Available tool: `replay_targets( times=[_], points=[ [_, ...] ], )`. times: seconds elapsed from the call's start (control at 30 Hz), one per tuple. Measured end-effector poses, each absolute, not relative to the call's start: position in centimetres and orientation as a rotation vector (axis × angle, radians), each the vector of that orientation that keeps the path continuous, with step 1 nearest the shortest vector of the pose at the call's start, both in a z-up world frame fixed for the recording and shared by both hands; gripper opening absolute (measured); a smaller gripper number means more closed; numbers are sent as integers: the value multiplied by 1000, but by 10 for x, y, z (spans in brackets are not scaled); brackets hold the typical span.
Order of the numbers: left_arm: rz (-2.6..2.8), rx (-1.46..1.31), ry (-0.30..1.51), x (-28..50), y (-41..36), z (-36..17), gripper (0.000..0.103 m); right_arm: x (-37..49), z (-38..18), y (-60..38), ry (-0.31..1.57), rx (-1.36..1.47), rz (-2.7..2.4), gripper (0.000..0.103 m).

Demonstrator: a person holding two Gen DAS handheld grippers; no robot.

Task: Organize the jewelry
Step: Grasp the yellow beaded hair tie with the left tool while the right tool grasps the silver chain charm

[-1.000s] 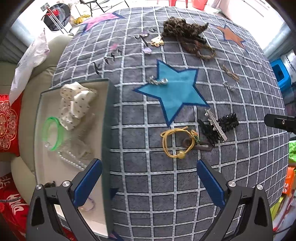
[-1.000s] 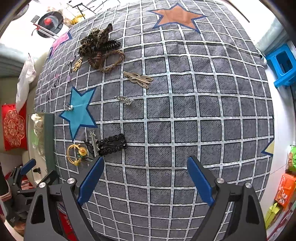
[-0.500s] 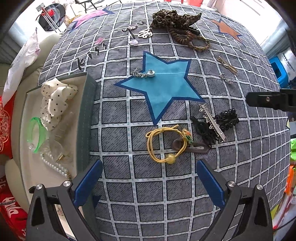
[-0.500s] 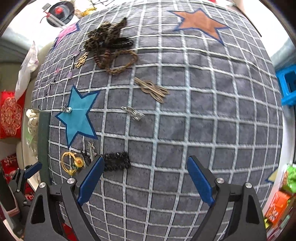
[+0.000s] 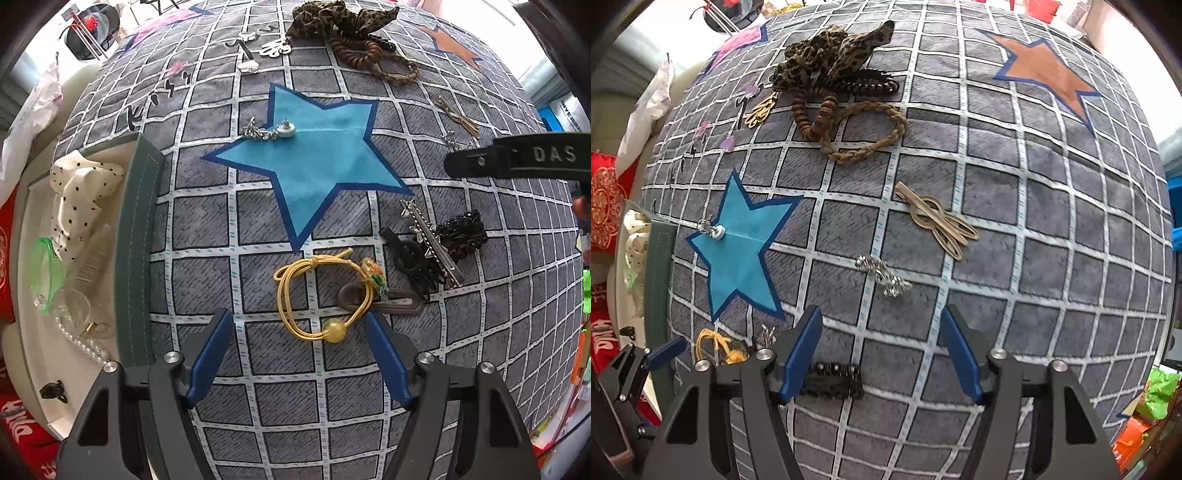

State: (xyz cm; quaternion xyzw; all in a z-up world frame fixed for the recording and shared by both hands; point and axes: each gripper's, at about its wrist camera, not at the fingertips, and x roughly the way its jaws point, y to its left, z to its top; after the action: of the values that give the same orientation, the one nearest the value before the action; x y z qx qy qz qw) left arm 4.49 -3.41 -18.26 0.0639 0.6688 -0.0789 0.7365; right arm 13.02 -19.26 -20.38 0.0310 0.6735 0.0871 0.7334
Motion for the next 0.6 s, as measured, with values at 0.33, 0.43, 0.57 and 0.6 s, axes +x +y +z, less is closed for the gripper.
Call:
replay_targets(
  times=[0.33, 0.43, 0.57, 0.6],
  points=[
    [-207, 113, 1467, 46, -38, -183, 20, 141, -203, -165, 1433, -56, 161, 39],
    [-218, 86, 1466, 52, -36, -178, 15, 142, -202, -165, 1430, -47, 155, 20],
    [-249, 74, 1447, 57, -34, -162, 15, 146, -201, -175, 1426, -13, 161, 14],
    [-256, 67, 1444, 57, -34, -159, 15, 146, -200, -179, 1427, 5, 166, 14]
  ],
)
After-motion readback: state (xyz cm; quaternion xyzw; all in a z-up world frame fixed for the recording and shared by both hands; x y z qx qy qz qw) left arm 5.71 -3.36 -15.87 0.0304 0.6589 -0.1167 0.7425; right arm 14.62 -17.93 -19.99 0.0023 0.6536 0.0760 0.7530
